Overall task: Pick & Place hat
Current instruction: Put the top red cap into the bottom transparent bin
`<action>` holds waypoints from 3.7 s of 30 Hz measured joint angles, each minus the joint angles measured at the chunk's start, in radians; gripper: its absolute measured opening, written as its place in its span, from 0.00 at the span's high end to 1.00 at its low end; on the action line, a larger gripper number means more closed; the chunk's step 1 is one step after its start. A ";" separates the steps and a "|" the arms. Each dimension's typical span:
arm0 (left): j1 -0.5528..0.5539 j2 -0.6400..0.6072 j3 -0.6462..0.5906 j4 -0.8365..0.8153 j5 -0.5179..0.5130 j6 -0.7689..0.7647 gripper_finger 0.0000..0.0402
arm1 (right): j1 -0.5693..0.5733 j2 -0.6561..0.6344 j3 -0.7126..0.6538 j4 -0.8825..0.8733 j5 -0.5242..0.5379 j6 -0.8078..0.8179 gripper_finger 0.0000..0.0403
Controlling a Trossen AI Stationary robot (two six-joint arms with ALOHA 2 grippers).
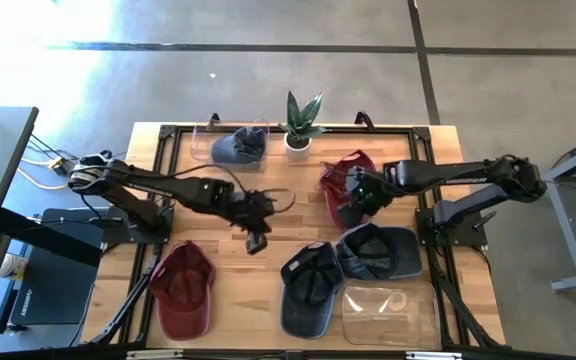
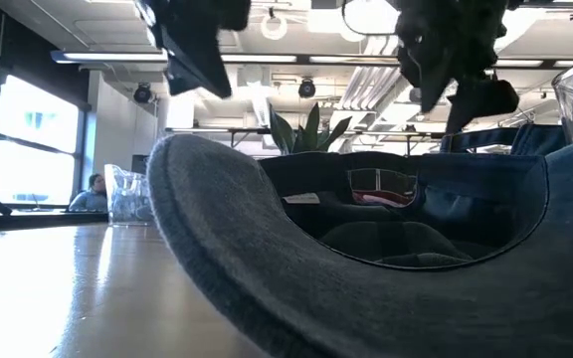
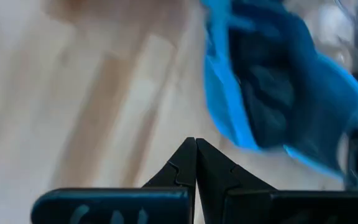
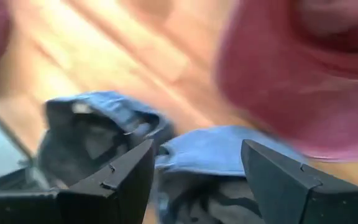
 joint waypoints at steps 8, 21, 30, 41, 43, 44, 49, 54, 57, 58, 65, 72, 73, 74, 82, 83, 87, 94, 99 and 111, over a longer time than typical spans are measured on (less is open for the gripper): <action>-0.105 -0.020 0.000 -0.004 -0.106 -0.058 1.00 | -0.180 0.000 -0.008 -0.366 0.040 -0.221 0.41; -0.094 -0.020 0.000 0.061 -0.189 -0.064 1.00 | -0.277 0.000 -0.355 0.136 0.077 -0.148 0.50; 0.087 -0.046 0.056 0.017 -0.069 -0.125 1.00 | -0.262 -0.009 -0.376 0.319 0.055 -0.180 0.95; 0.275 -0.186 0.312 -0.177 -0.244 0.042 1.00 | -0.038 -0.028 -0.028 0.398 0.262 -0.584 0.97; 0.290 -0.196 0.362 -0.197 -0.285 0.073 1.00 | 0.006 -0.029 -0.041 0.474 0.334 -0.645 0.96; 0.297 -0.201 0.382 -0.212 -0.299 0.086 1.00 | 0.014 -0.026 -0.066 0.504 0.358 -0.637 0.97; 0.304 -0.205 0.426 -0.318 -0.345 0.096 1.00 | 0.009 -0.013 -0.250 0.721 0.380 -0.389 0.97; 0.303 -0.168 0.425 -0.530 -0.385 0.010 1.00 | 0.044 -0.014 -0.337 0.798 0.362 -0.191 0.98; 0.304 -0.130 0.373 -0.533 -0.397 -0.021 1.00 | 0.064 -0.013 -0.335 0.810 0.364 -0.188 0.98; 0.303 -0.119 0.347 -0.513 -0.397 -0.022 1.00 | 0.069 -0.013 -0.334 0.818 0.360 -0.187 0.98; 0.303 -0.116 0.153 -0.372 -0.396 -0.114 1.00 | 0.162 -0.011 -0.333 0.876 0.305 -0.302 0.98; 0.283 -0.132 0.031 -0.130 -0.223 -0.076 1.00 | 0.193 -0.010 -0.335 0.858 0.367 -0.226 0.97; 0.273 -0.131 0.014 -0.072 -0.201 -0.075 1.00 | 0.193 -0.010 -0.335 0.860 0.367 -0.226 0.98; 0.261 -0.122 -0.002 -0.028 -0.191 -0.080 1.00 | 0.193 -0.010 -0.335 0.863 0.368 -0.225 0.98; 0.205 -0.039 -0.039 0.076 -0.247 -0.125 1.00 | 0.192 -0.010 -0.334 0.903 0.368 -0.224 0.96; 0.204 -0.032 -0.039 0.121 -0.231 -0.122 1.00 | 0.192 -0.010 -0.335 0.907 0.368 -0.225 0.97; 0.205 0.003 -0.039 0.332 -0.154 -0.091 1.00 | 0.194 -0.010 -0.334 0.923 0.368 -0.224 0.98; 0.205 0.028 -0.011 0.547 -0.045 -0.062 1.00 | 0.194 -0.010 -0.334 0.948 0.368 -0.216 0.95; 0.205 -0.073 0.126 0.241 -0.063 0.013 1.00 | 0.203 -0.010 -0.334 0.951 0.369 -0.215 0.98; 0.205 -0.087 0.346 -0.283 -0.193 0.336 0.92 | 0.209 -0.010 -0.334 0.982 0.369 -0.218 0.98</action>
